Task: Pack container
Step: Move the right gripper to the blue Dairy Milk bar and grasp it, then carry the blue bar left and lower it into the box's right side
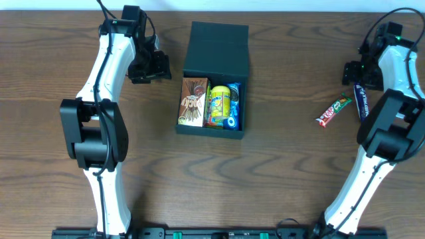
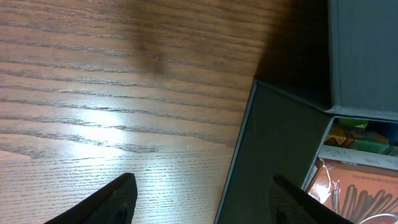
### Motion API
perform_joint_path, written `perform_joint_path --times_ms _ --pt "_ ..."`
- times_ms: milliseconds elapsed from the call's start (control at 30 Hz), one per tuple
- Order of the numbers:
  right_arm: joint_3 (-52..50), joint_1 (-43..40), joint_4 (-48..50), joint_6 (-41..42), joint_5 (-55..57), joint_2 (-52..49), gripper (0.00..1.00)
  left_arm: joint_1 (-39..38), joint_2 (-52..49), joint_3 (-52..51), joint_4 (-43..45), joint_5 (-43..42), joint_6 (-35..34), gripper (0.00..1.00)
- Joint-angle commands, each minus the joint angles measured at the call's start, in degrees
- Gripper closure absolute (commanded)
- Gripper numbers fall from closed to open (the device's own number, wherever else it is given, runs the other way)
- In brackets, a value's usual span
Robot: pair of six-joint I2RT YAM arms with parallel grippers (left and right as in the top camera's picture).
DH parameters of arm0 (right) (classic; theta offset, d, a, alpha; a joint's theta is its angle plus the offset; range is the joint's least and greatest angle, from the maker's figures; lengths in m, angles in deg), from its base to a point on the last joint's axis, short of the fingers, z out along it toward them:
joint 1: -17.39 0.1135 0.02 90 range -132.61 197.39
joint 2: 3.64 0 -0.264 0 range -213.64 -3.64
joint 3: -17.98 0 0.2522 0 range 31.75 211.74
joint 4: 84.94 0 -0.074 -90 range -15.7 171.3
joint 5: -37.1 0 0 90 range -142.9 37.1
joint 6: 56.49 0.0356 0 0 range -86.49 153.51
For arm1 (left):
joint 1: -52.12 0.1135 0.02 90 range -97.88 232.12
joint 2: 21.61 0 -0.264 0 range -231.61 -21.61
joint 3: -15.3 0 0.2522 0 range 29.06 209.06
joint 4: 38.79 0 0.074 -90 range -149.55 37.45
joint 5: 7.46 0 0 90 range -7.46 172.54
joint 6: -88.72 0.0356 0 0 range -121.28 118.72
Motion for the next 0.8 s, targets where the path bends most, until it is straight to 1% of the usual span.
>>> perform_joint_path --times_ms 0,367,467,533,633,767 --pt "0.24 -0.57 0.37 -0.81 -0.26 -0.83 0.25 -0.17 0.83 1.07 -0.44 0.0 0.11 0.31" --pt "-2.14 -0.72 1.46 -0.81 -0.2 -0.92 0.27 -0.17 0.83 1.07 -0.81 0.0 0.11 0.31" --pt "-2.82 -0.9 1.4 -0.81 -0.17 -0.92 0.29 -0.17 0.83 1.07 -1.05 0.0 0.11 0.31" --pt "-2.82 -1.07 1.22 -0.81 -0.17 -0.92 0.33 -0.17 0.83 1.07 -1.05 0.0 0.11 0.31" --pt "-2.82 -1.31 1.09 -0.79 -0.17 -0.92 0.41 -0.17 0.83 1.07 -1.09 -0.02 0.11 0.31" --pt "-2.82 -1.68 0.72 -0.79 -0.17 -0.92 0.55 -0.17 0.83 1.07 -1.36 -0.02 0.11 0.31"
